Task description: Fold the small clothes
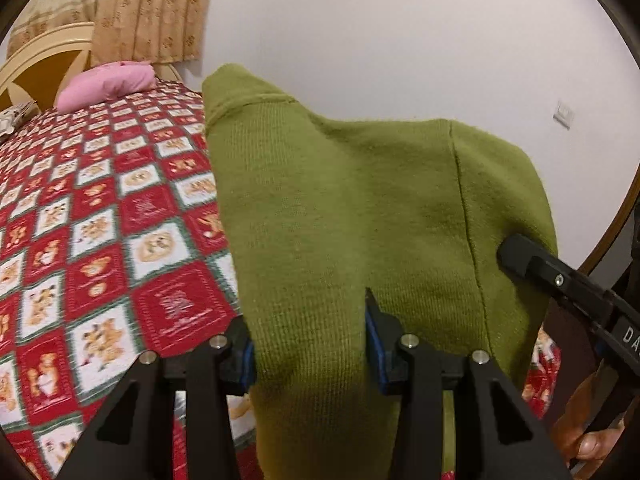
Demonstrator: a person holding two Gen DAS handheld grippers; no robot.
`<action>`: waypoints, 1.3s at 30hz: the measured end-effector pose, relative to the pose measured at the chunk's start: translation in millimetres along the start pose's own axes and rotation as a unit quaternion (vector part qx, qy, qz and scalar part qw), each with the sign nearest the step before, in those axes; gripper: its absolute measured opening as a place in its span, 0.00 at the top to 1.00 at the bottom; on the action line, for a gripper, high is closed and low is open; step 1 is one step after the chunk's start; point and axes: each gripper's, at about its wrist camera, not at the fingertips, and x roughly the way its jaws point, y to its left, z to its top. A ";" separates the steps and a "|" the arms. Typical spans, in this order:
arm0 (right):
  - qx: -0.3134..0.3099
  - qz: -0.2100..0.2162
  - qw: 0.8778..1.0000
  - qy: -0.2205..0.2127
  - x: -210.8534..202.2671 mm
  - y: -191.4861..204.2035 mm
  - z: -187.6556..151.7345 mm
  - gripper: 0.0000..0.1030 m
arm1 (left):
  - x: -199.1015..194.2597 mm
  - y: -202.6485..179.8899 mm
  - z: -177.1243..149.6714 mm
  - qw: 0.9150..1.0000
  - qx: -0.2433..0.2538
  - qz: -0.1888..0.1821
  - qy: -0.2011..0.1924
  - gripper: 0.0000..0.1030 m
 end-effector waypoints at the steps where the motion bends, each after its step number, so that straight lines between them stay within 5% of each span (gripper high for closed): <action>1: 0.007 -0.003 1.000 0.006 6.8 -9.2 -1.3 0.78 | 8.3 -3.2 0.2 1.000 0.002 0.005 0.004 0.57; 13: 0.035 -0.071 0.995 0.064 82.6 -74.2 -10.8 0.78 | 84.6 -13.8 7.7 0.997 0.015 0.050 0.052 0.56; 22: 0.104 -0.072 0.983 0.130 111.8 -112.2 -21.9 0.76 | 95.8 -10.3 6.2 0.995 -0.003 0.065 0.075 0.34; 25: 0.118 -0.068 0.981 0.142 112.4 -119.3 -23.1 0.65 | 90.7 -5.0 6.5 0.995 -0.010 0.047 0.089 0.29; 30: 0.144 -0.036 0.985 0.092 64.0 -124.7 -27.7 0.63 | 53.2 11.3 -4.0 0.997 -0.017 -0.002 0.069 0.29; 32: 0.138 -0.028 0.987 0.077 33.1 -119.3 -35.2 0.45 | 38.9 15.3 -13.3 0.998 -0.018 -0.020 0.056 0.28; 34: 0.130 -0.024 0.988 0.077 13.2 -113.3 -44.8 0.38 | 27.9 17.8 -25.0 0.998 -0.028 -0.042 0.047 0.26; 39: 0.106 -0.010 0.988 0.116 -7.0 -93.7 -74.2 0.38 | 24.9 23.9 -50.4 0.992 -0.073 -0.083 0.056 0.25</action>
